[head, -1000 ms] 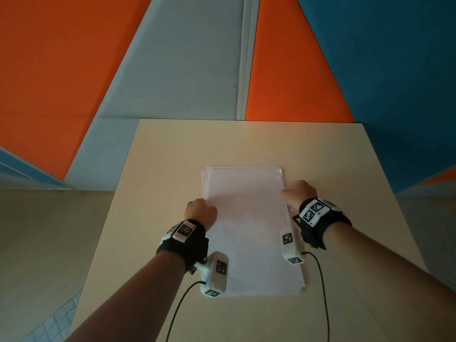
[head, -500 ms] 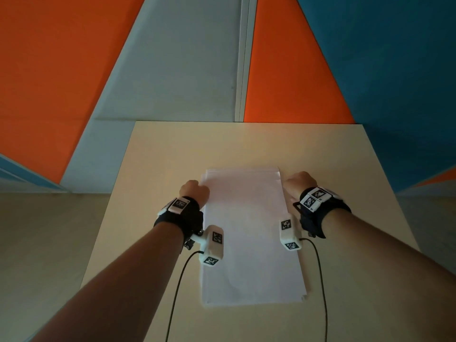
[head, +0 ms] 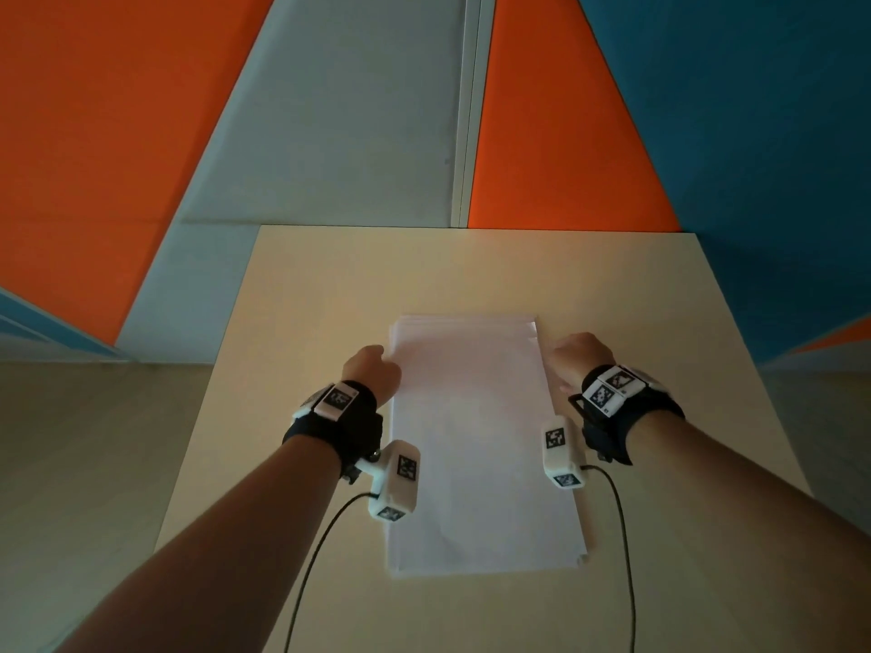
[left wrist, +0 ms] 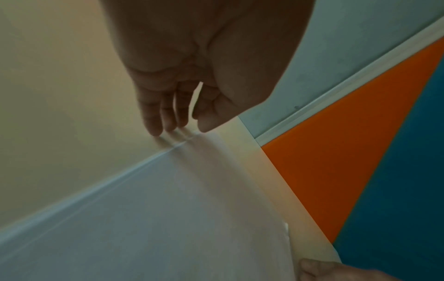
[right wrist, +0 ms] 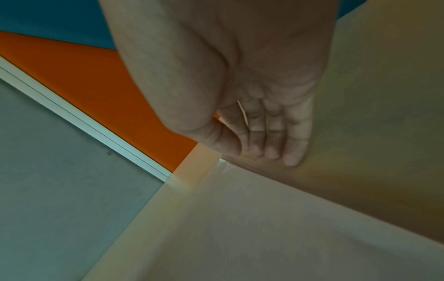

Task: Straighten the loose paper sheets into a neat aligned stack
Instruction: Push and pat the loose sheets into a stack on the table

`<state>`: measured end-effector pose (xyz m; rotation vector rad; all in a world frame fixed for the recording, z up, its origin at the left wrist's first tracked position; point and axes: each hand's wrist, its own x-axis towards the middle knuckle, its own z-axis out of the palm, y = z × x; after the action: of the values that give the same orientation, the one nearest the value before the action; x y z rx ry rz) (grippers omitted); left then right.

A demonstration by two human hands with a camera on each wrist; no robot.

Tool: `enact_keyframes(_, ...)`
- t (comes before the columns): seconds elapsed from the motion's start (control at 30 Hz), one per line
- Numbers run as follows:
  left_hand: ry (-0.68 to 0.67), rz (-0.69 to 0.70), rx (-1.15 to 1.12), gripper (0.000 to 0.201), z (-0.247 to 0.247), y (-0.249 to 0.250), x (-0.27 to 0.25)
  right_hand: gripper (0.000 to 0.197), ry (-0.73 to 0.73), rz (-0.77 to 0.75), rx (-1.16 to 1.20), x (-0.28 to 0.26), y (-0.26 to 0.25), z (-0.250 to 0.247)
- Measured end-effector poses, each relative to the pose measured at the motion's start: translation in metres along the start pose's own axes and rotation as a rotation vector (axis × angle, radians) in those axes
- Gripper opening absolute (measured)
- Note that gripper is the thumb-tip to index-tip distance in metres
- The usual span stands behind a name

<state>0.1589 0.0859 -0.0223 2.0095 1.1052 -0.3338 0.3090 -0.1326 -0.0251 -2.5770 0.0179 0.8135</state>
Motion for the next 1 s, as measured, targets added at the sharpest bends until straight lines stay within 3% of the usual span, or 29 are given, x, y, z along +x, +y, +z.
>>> enact_keyframes(0.1,-0.043,-0.022,0.060,0.048,0.009,-0.021,-0.030,0.024,-0.067,0.082,-0.045,-0.027,0.023,0.007)
enact_keyframes(0.23,-0.103,-0.011,0.083,0.027,0.027,-0.047,-0.070,0.032,-0.100,0.177,0.087,-0.052,0.057,0.026)
enact_keyframes(0.33,-0.097,-0.005,0.052,0.019,0.036,-0.053,-0.086,0.032,-0.081,0.138,0.099,-0.063,0.067,0.038)
enact_keyframes(0.47,-0.064,-0.076,0.027,0.032,0.040,-0.054,-0.089,0.031,-0.063,0.129,0.126,-0.083,0.068,0.033)
enact_keyframes(0.67,-0.128,-0.167,-0.087,0.037,0.050,-0.063,-0.102,0.035,-0.066,0.186,0.166,-0.100,0.089,0.042)
enact_keyframes(1.0,-0.129,-0.241,-0.126,0.044,0.043,-0.049,-0.101,0.043,-0.060,0.196,0.120,-0.098,0.082,0.042)
